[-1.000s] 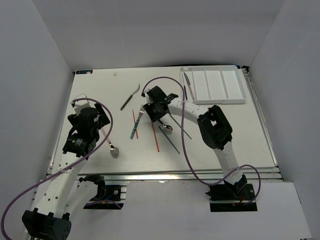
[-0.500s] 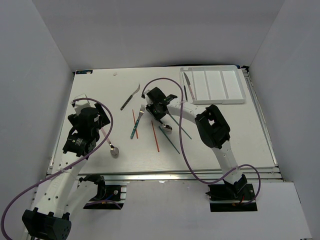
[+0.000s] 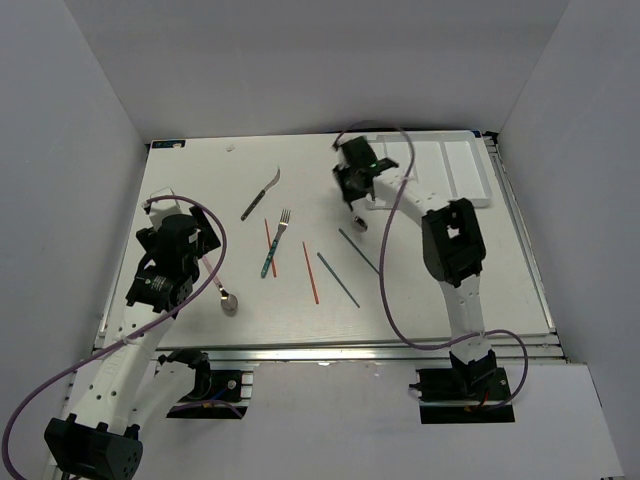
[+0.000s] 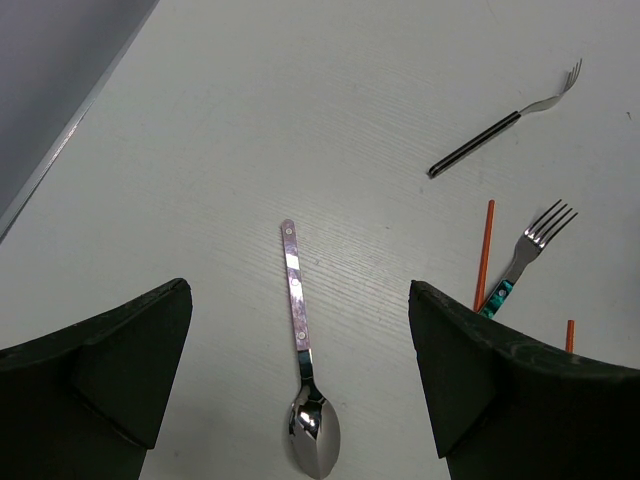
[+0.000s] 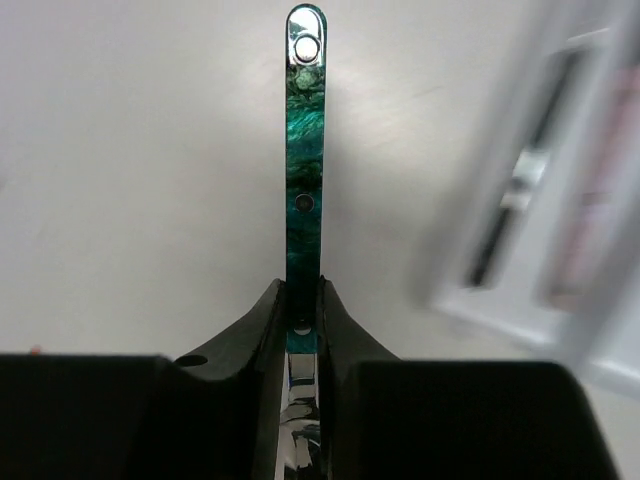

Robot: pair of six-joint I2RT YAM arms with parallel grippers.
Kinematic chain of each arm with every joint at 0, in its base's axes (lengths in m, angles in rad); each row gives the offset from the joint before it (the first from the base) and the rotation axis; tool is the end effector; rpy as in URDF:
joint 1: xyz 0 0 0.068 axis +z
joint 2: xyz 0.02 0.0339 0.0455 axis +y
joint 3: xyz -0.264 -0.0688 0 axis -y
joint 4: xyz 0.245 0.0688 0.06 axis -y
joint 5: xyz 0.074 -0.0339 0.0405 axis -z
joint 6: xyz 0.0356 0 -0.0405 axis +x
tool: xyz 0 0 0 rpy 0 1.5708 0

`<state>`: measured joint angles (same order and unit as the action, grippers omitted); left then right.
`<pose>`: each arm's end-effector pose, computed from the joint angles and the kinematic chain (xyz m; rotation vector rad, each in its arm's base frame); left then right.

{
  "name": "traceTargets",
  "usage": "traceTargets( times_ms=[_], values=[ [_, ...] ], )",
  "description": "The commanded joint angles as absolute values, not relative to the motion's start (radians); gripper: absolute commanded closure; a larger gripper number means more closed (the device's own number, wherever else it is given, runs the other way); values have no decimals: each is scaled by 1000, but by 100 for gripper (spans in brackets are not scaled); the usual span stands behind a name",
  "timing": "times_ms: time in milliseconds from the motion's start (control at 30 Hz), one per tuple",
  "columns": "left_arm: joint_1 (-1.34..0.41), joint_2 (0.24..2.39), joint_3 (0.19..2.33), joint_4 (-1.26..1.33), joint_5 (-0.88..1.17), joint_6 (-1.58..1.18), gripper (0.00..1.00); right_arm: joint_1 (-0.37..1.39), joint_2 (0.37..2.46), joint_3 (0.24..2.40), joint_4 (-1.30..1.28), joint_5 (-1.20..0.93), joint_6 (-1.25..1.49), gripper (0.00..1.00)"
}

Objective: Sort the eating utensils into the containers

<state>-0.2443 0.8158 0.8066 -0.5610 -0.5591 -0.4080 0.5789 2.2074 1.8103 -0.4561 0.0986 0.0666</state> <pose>0.1718 -0.0234 0.3073 -0.4828 1.9942 0.1962 0.4188 0.2695 0.2039 -0.5711 2.3578 0.1750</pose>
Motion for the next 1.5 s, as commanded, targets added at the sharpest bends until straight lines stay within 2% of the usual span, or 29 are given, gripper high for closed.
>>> traceTargets(
  times_ms=[0, 167, 200, 367, 500, 633, 867, 967, 1000, 1067, 1100, 1167, 1200, 1367, 1467],
  values=[
    [-239, 813, 812, -557, -543, -402, 2, 398, 2178, 1969, -431, 194, 162, 100],
    [-239, 822, 813, -557, -549, -400, 2, 266, 2393, 2413, -561, 167, 120, 100],
    [-239, 824, 811, -557, -551, -400, 2, 226, 2428, 2434, -555, 146, 115, 100],
    [-239, 830, 811, -558, -578, -402, 2, 134, 2417, 2330, -428, -24, 117, 100],
    [-239, 857, 813, -558, -577, -400, 2, 130, 2471, 2390, -445, -32, 66, 100],
    [-241, 880, 818, -563, -583, -402, 2, 132, 2436, 2303, -367, -31, 80, 100],
    [-241, 888, 816, -563, -592, -402, 2, 147, 2497, 2326, -373, -37, 94, 100],
    [-239, 894, 818, -563, -592, -402, 2, 158, 2488, 2286, -364, -15, 98, 83],
    [-239, 899, 818, -564, -594, -402, 2, 161, 2473, 2278, -357, -8, 98, 71],
    [-239, 907, 821, -566, -604, -402, 2, 166, 2453, 2257, -353, -5, 104, 57],
    [-236, 919, 827, -571, -610, -405, 2, 167, 2435, 2253, -351, -5, 107, 36],
    [-232, 930, 833, -581, -612, -411, 2, 167, 2421, 2252, -354, -3, 113, 16],
    [-229, 931, 838, -584, -611, -419, 2, 169, 2405, 2253, -356, -3, 117, 11],
    [-227, 945, 842, -575, -560, -501, 2, 186, 2305, 2255, -428, 1, 132, 11],
    [-229, 1031, 838, -558, -500, -584, 2, 259, 2141, 2122, -454, 102, 159, 11]
  ],
)
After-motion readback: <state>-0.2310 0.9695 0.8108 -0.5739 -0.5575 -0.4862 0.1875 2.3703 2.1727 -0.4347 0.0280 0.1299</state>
